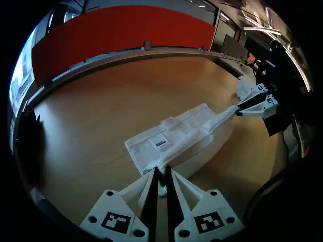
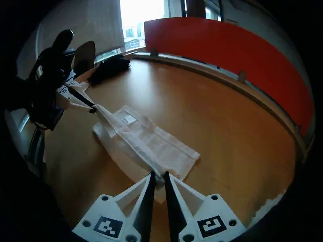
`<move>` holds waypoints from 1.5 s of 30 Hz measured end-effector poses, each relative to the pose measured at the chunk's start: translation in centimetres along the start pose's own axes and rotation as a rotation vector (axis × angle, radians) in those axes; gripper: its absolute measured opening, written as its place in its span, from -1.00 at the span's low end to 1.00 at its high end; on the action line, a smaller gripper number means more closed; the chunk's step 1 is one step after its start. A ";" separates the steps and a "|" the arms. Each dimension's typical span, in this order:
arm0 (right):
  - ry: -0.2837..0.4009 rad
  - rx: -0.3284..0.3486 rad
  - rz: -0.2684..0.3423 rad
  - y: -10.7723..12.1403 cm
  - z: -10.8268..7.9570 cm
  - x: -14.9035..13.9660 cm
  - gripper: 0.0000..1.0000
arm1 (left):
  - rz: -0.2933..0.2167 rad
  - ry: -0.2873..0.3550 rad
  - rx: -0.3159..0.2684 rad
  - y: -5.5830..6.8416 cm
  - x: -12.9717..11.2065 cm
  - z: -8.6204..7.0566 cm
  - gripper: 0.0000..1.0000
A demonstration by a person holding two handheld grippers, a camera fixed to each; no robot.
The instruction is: Fold towel
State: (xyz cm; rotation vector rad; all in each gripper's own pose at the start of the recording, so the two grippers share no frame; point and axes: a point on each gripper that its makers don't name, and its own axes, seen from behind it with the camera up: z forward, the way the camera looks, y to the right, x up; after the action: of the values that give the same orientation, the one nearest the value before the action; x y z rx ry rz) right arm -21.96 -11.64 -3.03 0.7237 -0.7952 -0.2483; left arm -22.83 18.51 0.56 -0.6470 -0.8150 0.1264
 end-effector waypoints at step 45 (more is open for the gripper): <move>-0.055 -0.179 0.121 6.6 4.9 -1.0 0.68 | 0.051 -0.036 0.231 -6.5 0.5 5.3 0.52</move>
State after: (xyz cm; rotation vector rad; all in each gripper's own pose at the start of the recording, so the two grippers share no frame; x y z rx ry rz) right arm -26.57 -8.78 3.18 0.4999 -0.8545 -0.2273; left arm -27.14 16.05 7.28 -0.4479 -0.8052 0.2752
